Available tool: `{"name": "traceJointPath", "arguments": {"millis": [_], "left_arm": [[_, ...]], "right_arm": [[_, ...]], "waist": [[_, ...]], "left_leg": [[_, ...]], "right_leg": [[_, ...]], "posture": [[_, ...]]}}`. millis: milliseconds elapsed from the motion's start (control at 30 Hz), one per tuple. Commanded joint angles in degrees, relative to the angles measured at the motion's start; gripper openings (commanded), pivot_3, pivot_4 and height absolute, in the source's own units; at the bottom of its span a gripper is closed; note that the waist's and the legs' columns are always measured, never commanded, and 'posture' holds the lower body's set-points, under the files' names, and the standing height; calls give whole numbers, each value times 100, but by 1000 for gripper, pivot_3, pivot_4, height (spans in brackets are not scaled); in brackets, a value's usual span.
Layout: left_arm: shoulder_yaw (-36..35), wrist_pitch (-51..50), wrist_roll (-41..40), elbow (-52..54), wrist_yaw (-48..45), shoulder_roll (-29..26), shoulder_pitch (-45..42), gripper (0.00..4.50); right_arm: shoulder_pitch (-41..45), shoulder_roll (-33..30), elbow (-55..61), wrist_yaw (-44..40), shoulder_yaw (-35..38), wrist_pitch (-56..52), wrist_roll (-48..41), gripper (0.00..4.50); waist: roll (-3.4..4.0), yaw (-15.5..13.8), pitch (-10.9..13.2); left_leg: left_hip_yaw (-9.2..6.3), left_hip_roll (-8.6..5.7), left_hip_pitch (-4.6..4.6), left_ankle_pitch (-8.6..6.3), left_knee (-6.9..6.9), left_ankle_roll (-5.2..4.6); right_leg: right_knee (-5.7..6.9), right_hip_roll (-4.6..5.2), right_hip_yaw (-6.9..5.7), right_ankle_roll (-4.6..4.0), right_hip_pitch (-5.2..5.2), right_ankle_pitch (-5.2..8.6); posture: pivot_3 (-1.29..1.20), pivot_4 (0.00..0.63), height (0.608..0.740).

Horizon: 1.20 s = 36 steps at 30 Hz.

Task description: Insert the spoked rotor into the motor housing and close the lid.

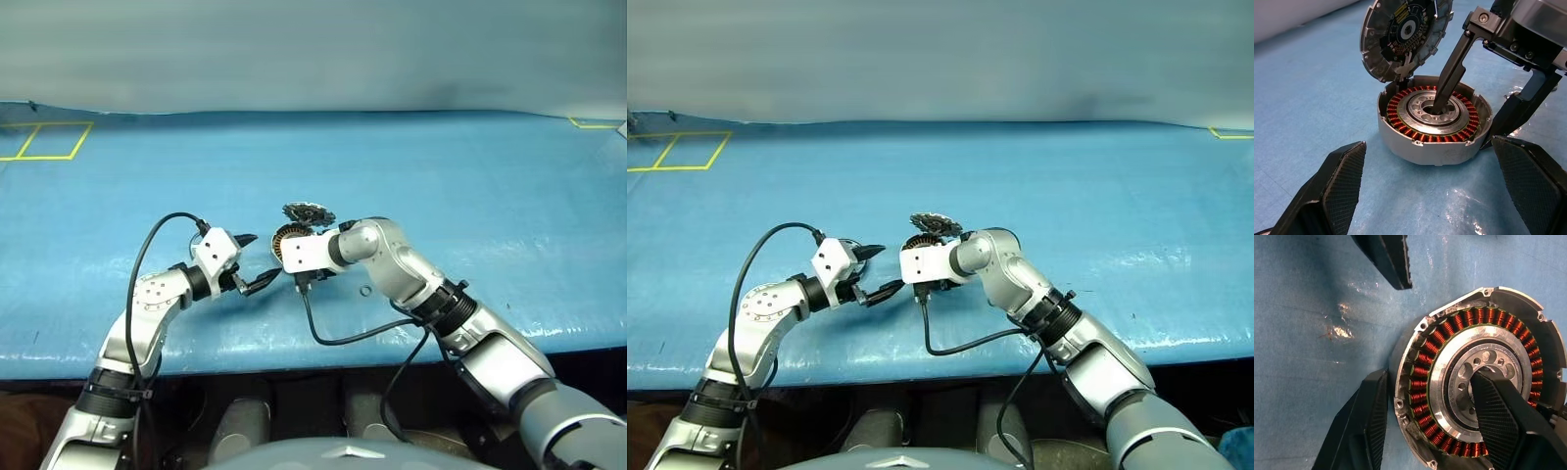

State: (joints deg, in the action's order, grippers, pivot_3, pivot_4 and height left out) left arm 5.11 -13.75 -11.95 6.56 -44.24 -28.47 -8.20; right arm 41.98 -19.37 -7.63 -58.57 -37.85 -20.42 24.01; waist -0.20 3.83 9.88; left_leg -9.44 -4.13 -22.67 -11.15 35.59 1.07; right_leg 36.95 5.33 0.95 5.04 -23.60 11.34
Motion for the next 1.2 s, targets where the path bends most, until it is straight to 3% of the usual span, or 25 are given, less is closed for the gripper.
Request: {"name": "traceJointPath", "arguments": {"millis": [33,67,100,233,800,967,1200], "left_arm": [[-120,-12,-82,261,40,-24,0,4500],[-121,-11,-82,267,48,-24,6,4500],[-121,-8,-81,269,57,-22,9,4500],[-122,6,-78,268,76,-19,14,4500],[38,69,-112,9,-153,73,-247,4500],[151,42,-269,-33,-556,51,-314,4500],[92,-27,-443,-117,-757,83,-343,4500]], "right_arm": [[9,114,-150,-23,-105,156,2,2246],[3,117,-189,-24,-100,165,8,2959],[-6,114,-223,-18,-92,182,13,3119],[-75,226,-154,248,103,149,-15,4463],[-909,3,2766,390,1312,-1193,-1012,4463],[-2248,-414,3309,628,2170,-1459,-1588,4463],[-3427,-594,3481,1331,3194,-1380,-2052,4463]], "waist": [[0,-2,0],[0,-3,0],[0,-9,0],[0,-29,0],[1,-123,1],[-6,-240,-3],[-7,-255,-2]], "left_leg": [[-1,0,0,1,0,1],[0,0,0,1,0,1],[0,0,0,1,0,1],[-1,-6,-3,-1,-6,3],[-6,-3,-5,1,-27,10],[-11,-5,-9,0,-33,10],[-2,1,-16,-1,-30,9]], "right_leg": [[0,-1,0,-1,0,0],[0,-1,0,0,0,0],[0,0,0,-1,1,-1],[-6,3,2,-2,-1,0],[-5,2,-1,-16,-13,9],[-17,4,-5,-17,-8,12],[-14,6,-5,-27,-15,19]], "posture": [[0,150,740],[0,150,740],[0,150,740],[0,150,740],[0,150,740],[0,150,740],[0,150,740]]}}
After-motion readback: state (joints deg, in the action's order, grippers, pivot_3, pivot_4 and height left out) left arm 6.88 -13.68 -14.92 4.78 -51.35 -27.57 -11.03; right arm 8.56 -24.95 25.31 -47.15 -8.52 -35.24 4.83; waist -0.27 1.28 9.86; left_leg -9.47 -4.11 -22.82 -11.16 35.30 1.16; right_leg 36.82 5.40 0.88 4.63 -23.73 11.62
